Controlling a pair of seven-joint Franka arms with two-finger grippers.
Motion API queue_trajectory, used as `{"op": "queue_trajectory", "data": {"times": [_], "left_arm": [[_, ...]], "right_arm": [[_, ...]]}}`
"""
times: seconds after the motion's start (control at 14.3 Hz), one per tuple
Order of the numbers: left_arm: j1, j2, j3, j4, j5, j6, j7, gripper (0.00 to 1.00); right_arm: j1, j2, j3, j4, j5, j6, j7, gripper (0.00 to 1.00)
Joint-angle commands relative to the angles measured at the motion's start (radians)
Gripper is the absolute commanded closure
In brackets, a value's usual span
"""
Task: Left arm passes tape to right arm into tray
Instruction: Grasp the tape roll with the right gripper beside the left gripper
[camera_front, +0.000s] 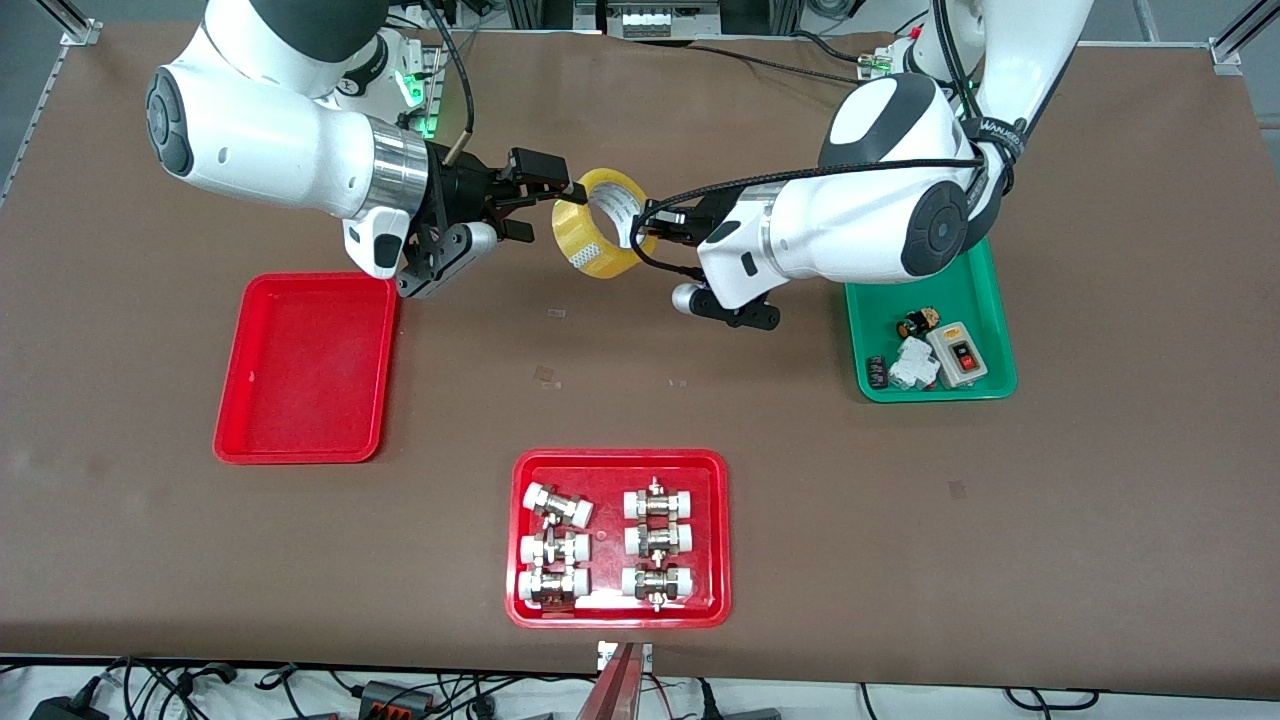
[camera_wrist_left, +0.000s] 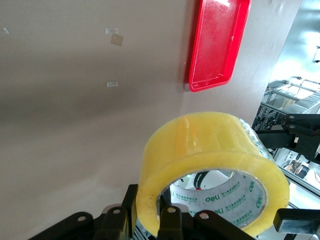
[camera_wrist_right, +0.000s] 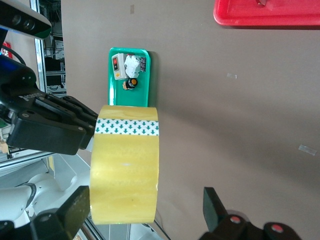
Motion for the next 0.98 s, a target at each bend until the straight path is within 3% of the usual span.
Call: {"op": "queue_trajectory", "data": {"times": [0.0, 0.49, 0.7, 0.91], "left_arm": [[0.009, -0.003, -0.002, 0.022, -0.021, -0.040, -0.004, 1.00], [0.026, -0.005, -0.007, 0.022, -0.021, -0.063, -0.003, 1.00], [0.026, -0.005, -0.007, 0.022, -0.021, -0.065, -0.003, 1.00], [0.026, -0.005, -0.007, 0.022, -0.021, -0.066, -0.003, 1.00]], "right_arm": [[0.028, 0.012, -0.007, 0.014, 0.021, 0.033, 0.015, 0.00], [0.031, 0.028, -0.007, 0.012, 0.075, 0.056, 0.015, 0.00], [0.035, 0.029, -0.007, 0.012, 0.075, 0.056, 0.015, 0.16], [0.047, 0.031, -0.007, 0.012, 0.076, 0.055, 0.016, 0.22]]}}
